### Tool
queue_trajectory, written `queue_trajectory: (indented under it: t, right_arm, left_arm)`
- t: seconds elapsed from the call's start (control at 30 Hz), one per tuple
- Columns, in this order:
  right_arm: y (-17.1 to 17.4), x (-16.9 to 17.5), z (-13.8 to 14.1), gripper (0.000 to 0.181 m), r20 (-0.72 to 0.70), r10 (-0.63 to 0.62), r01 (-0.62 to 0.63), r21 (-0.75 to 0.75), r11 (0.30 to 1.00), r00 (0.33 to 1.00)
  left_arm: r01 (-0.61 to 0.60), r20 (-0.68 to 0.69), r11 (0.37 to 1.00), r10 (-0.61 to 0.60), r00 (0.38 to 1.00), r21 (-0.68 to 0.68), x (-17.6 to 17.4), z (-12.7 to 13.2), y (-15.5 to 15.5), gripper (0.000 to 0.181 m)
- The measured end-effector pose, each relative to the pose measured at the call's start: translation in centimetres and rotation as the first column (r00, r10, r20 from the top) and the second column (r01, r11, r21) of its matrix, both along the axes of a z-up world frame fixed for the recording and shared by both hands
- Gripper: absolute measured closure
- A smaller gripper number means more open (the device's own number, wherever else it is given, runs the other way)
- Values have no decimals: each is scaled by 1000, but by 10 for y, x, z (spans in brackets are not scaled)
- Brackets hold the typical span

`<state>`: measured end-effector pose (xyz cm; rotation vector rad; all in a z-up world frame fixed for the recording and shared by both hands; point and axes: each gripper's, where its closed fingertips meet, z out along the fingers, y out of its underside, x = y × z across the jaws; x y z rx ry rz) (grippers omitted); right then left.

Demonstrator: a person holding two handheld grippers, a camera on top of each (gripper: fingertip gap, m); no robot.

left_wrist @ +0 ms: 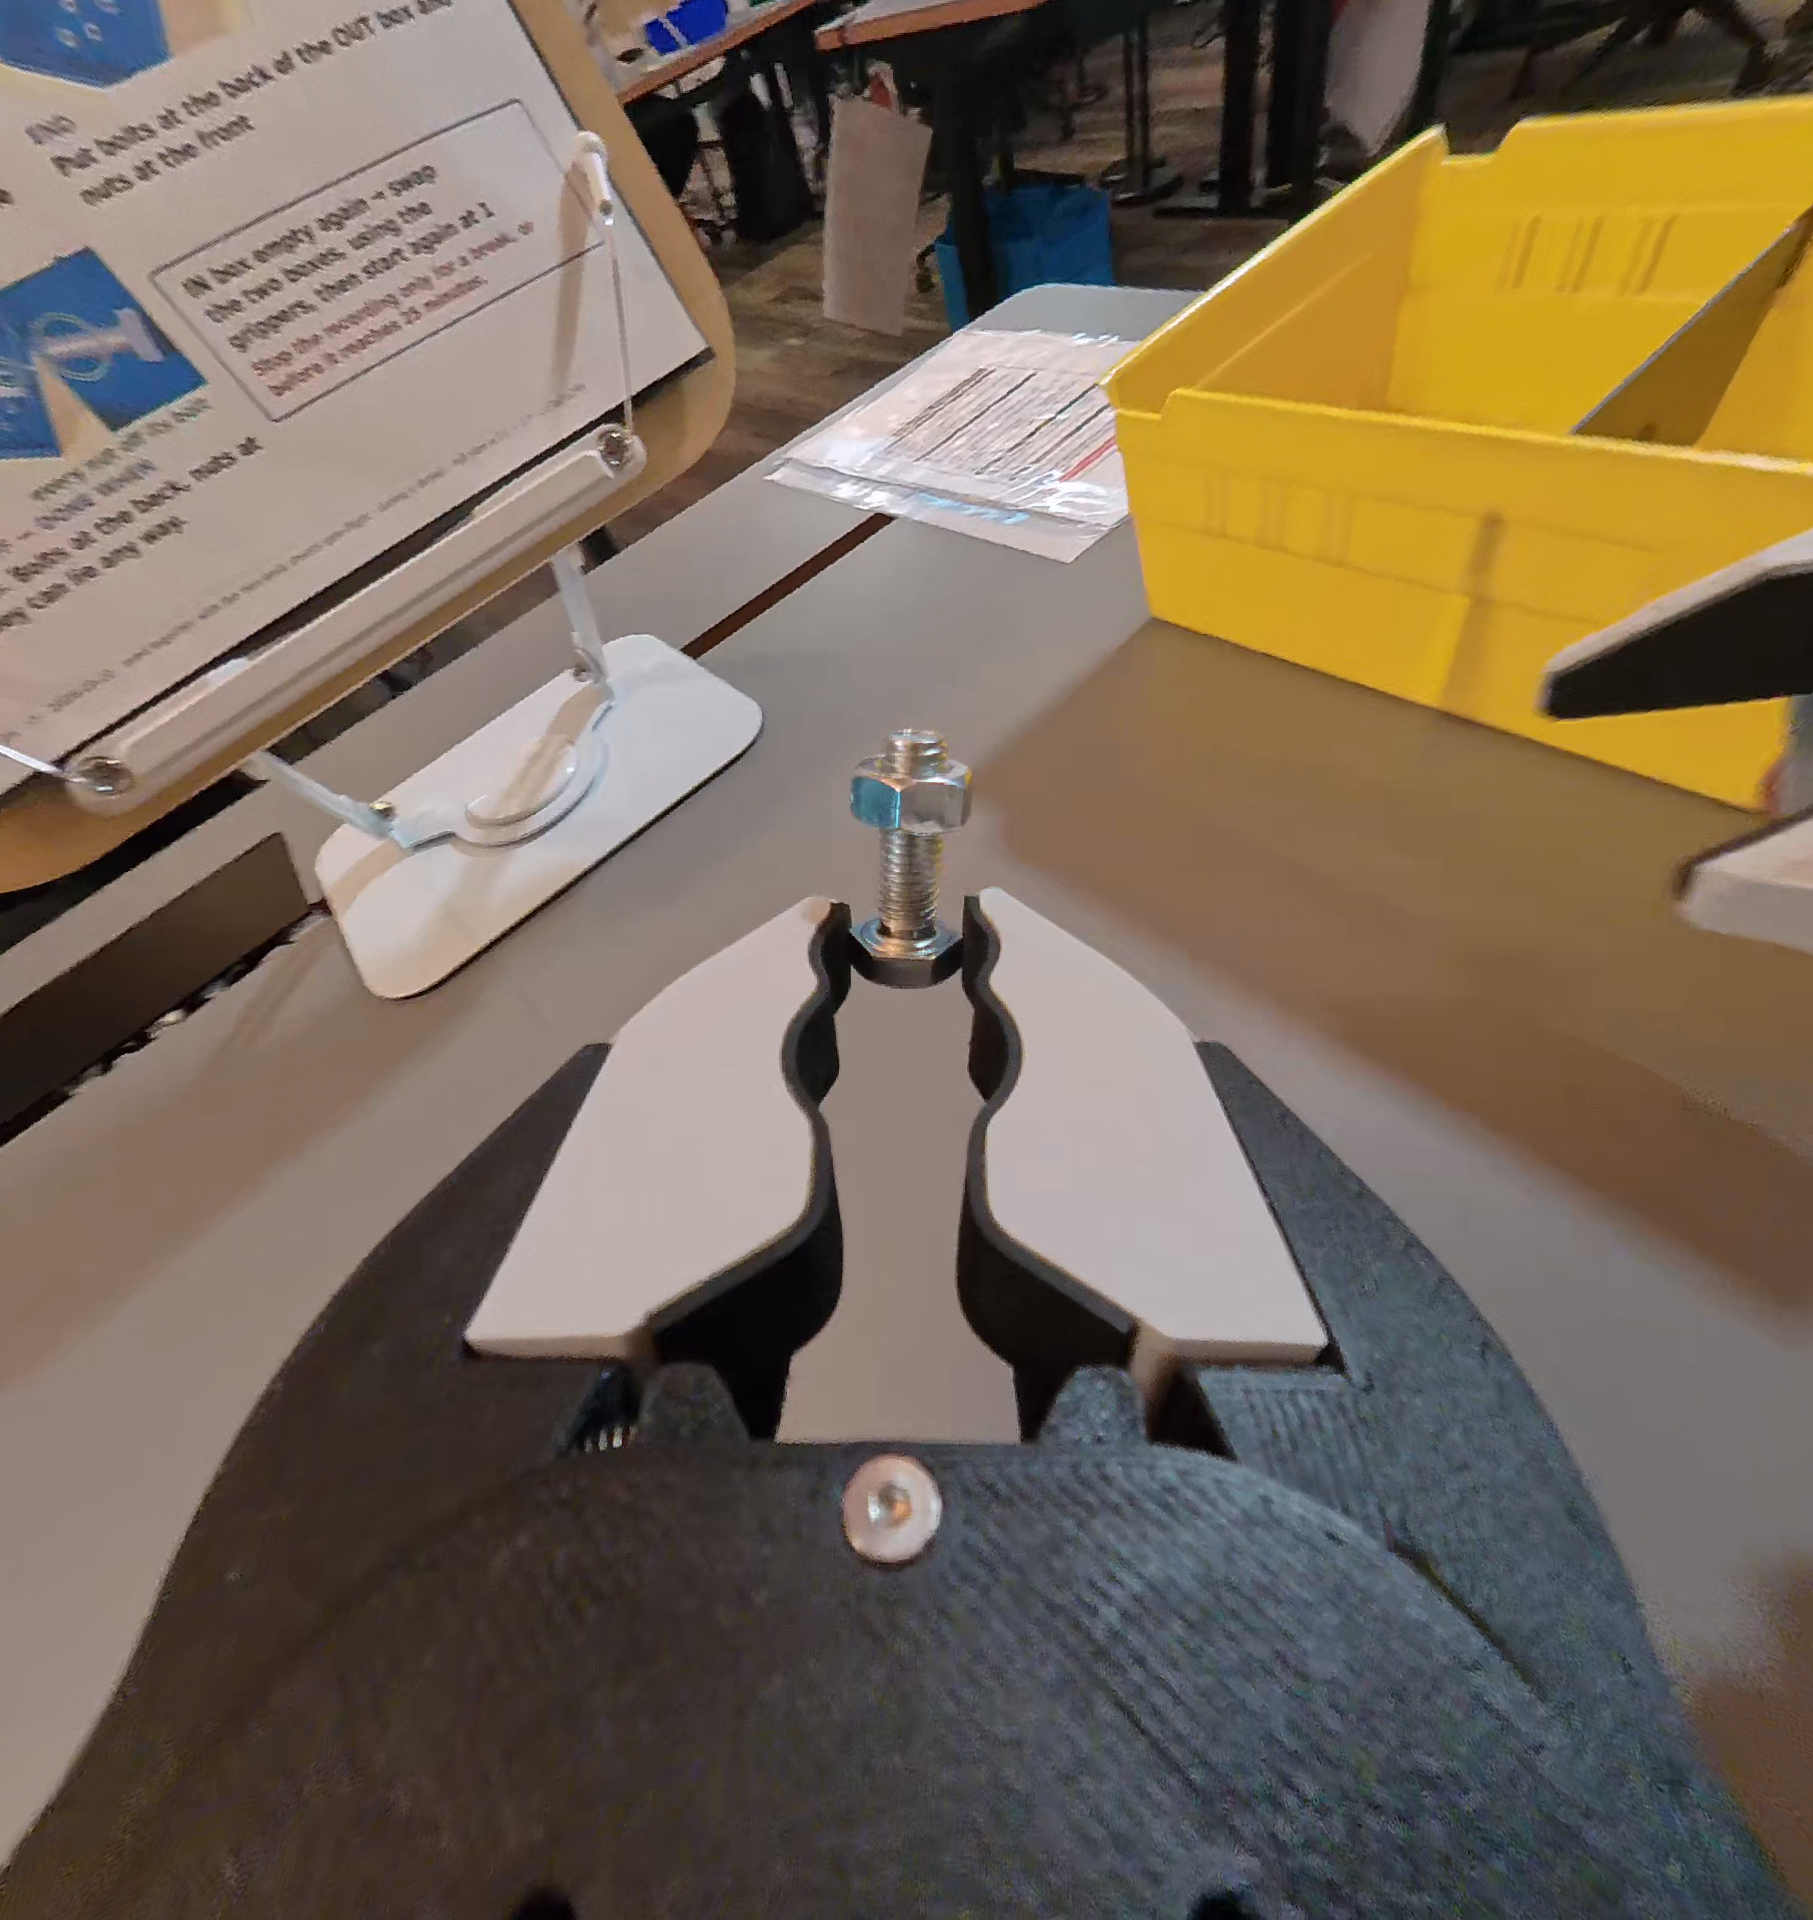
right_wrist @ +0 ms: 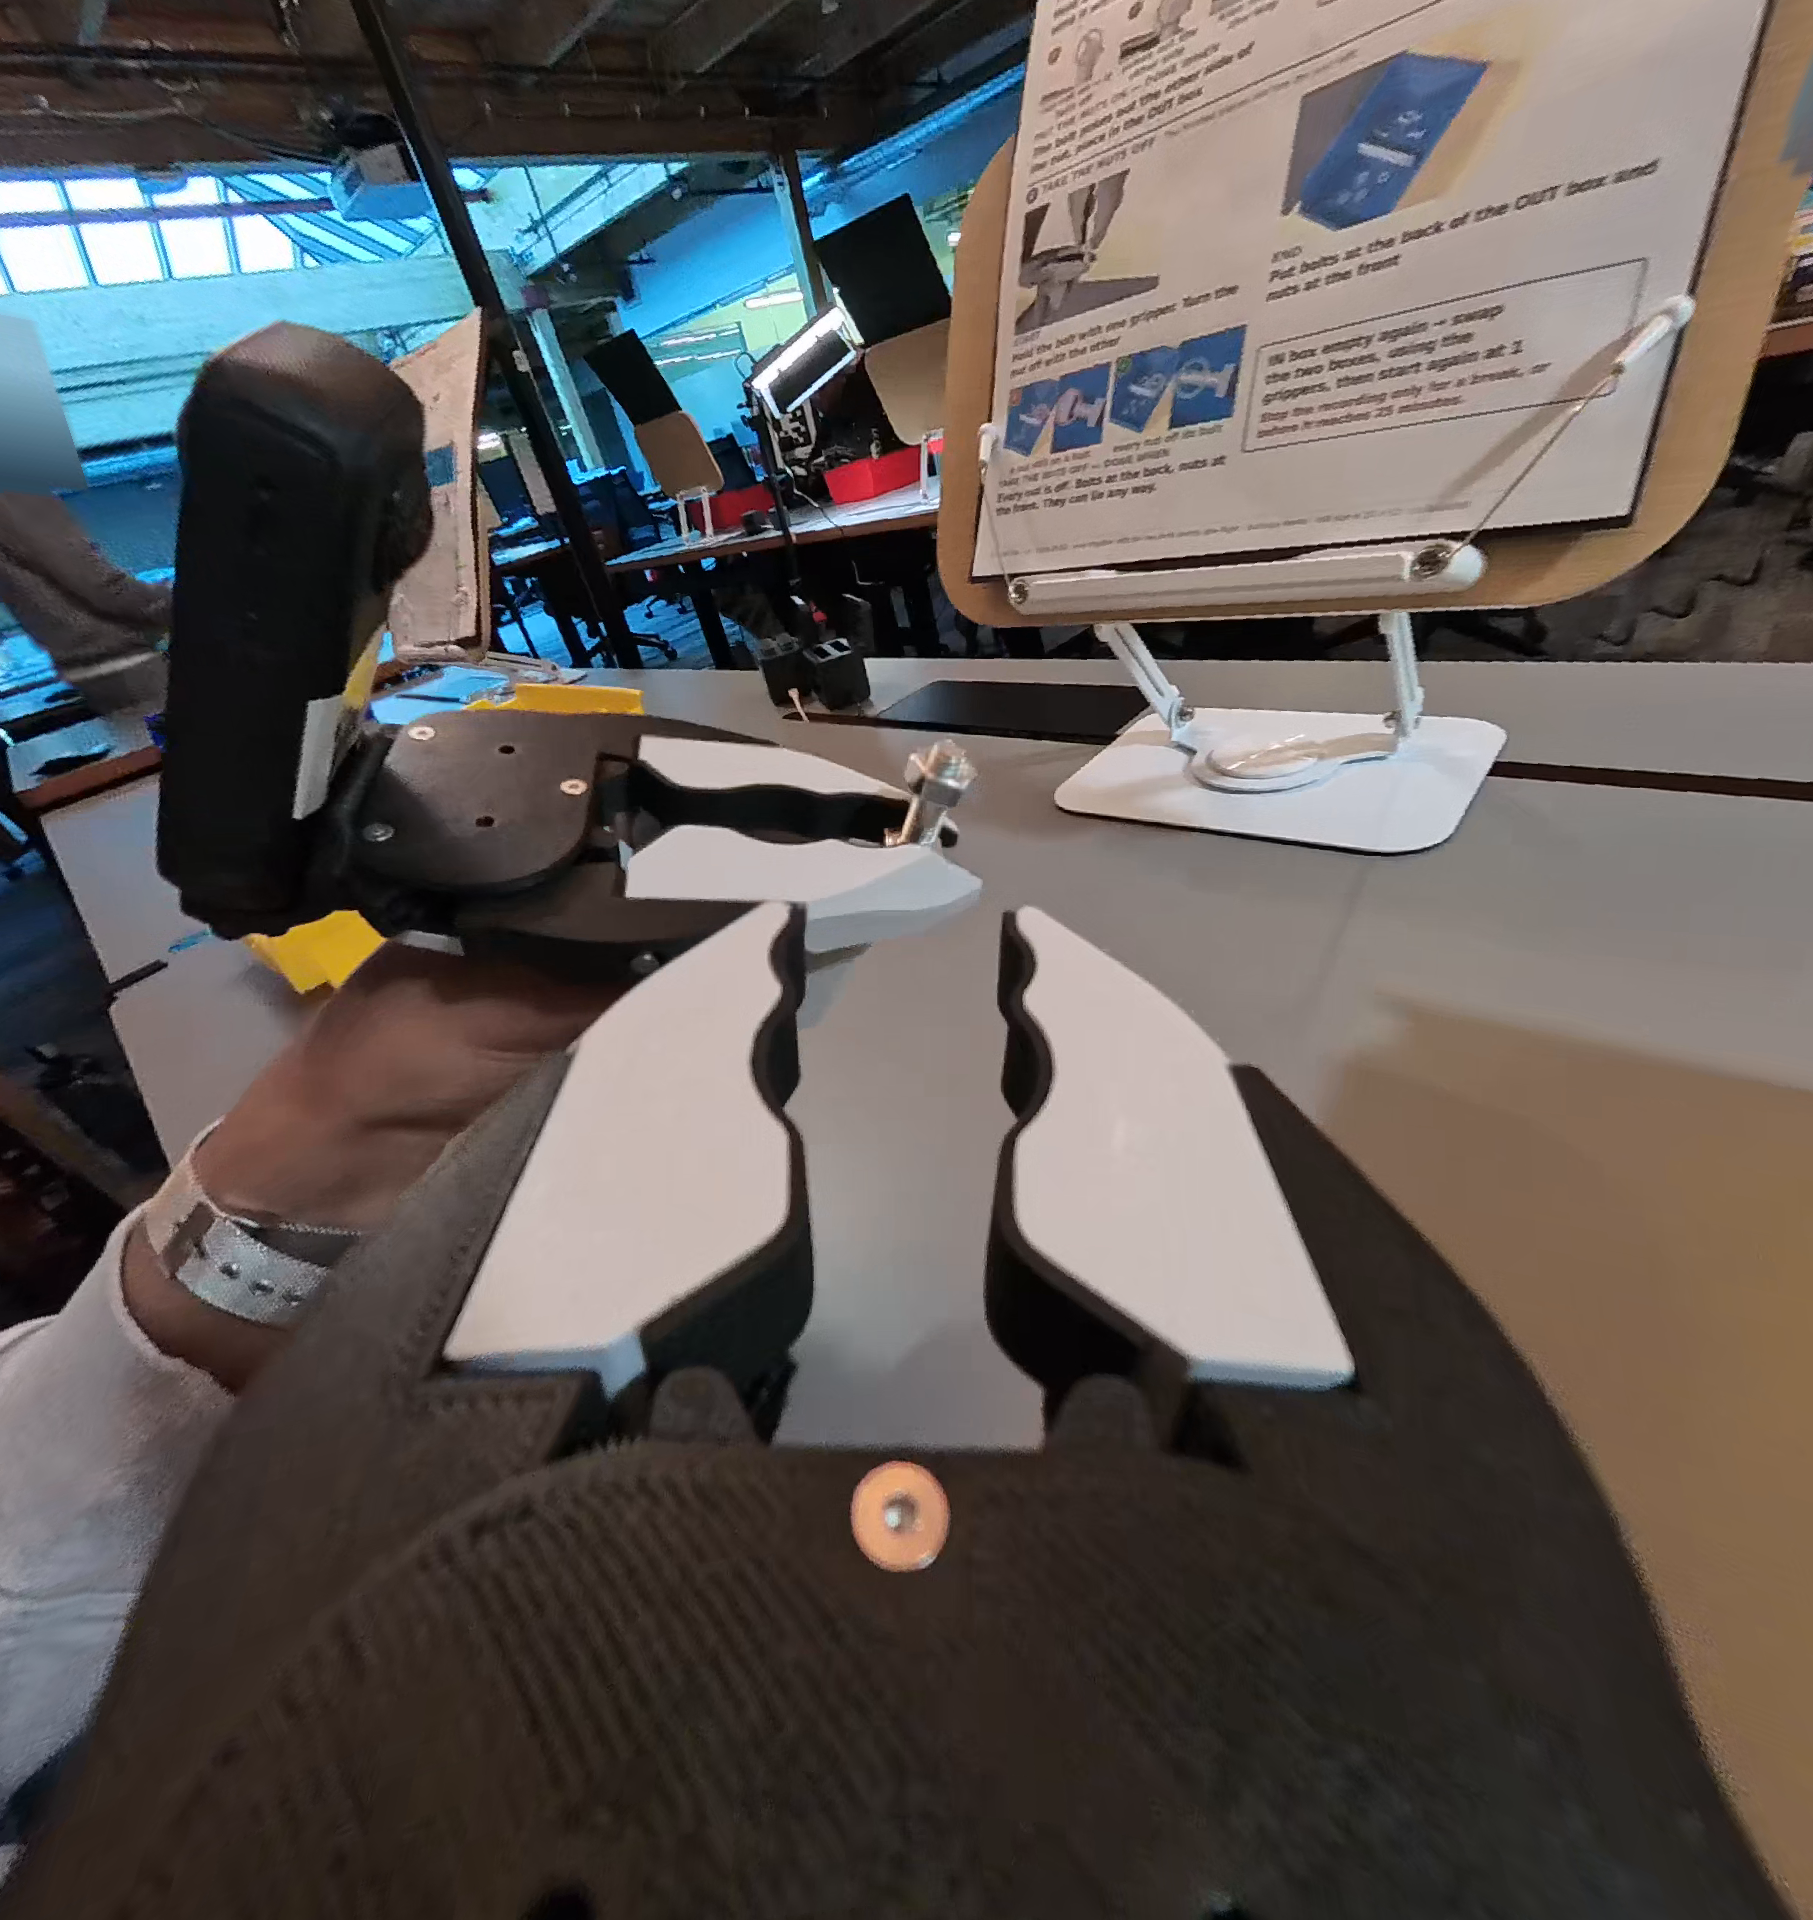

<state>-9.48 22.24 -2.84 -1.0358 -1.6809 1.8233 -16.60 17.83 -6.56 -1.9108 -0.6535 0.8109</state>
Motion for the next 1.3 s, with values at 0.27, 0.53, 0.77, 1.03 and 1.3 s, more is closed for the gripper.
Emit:
queue_trajectory:
  t: [0.27, 0.53, 0.77, 1.03, 1.3]
  right_arm:
    - [16, 20, -2, 145, -15, 2, -1, 36, 999, 1000]
    - [11, 27, 8, 144, -39, 44, -44, 15, 999, 998]
    - [2, 17, 32, 144, -67, 63, -73, -168, 983, 996]
    - [-3, 25, 14, 147, -104, 78, -98, -202, 974, 991]
    - [-44, 35, -30, 148, 2, 262, -261, -51, 964, 965]
  left_arm:
    - [-98, -96, 986, 85, 992, -132, 1, -12, -7, 160]
    - [-108, -159, 974, 77, 984, -197, 18, -2, -4, 160]
    - [73, 7, 990, -74, 997, 125, 41, 7, 14, 160]
    - [45, 87, 868, -101, 991, 495, 68, -3, -18, 160]
    - [142, 71, 793, -226, 971, 592, 94, -3, -28, 160]
